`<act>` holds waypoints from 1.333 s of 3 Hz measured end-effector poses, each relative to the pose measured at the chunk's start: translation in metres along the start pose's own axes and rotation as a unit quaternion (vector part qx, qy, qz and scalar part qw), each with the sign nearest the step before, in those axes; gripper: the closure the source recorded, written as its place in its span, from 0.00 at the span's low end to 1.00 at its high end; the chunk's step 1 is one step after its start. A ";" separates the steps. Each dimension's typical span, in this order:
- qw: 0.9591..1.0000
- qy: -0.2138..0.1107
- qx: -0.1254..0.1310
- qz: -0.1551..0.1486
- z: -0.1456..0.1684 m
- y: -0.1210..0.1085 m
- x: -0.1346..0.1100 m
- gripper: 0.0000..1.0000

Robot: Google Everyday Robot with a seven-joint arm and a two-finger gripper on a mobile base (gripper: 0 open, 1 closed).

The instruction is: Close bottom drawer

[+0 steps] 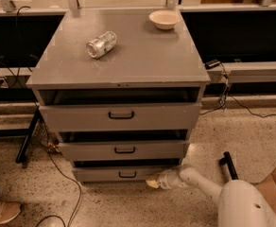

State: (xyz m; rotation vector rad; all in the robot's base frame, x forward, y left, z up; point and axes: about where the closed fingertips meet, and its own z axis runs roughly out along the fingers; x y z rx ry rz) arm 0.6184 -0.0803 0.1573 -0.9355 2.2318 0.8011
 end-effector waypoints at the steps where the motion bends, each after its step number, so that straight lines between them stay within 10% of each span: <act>1: 1.000 -0.002 0.016 0.006 -0.020 0.003 0.002 1.00; 2: 0.994 -0.012 0.107 0.015 -0.110 -0.026 -0.011 1.00; 4: 0.982 -0.010 0.188 -0.004 -0.226 -0.004 -0.045 1.00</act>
Offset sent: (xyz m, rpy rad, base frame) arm -0.0598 -0.1357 0.1577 -0.1945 -0.1216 -0.2704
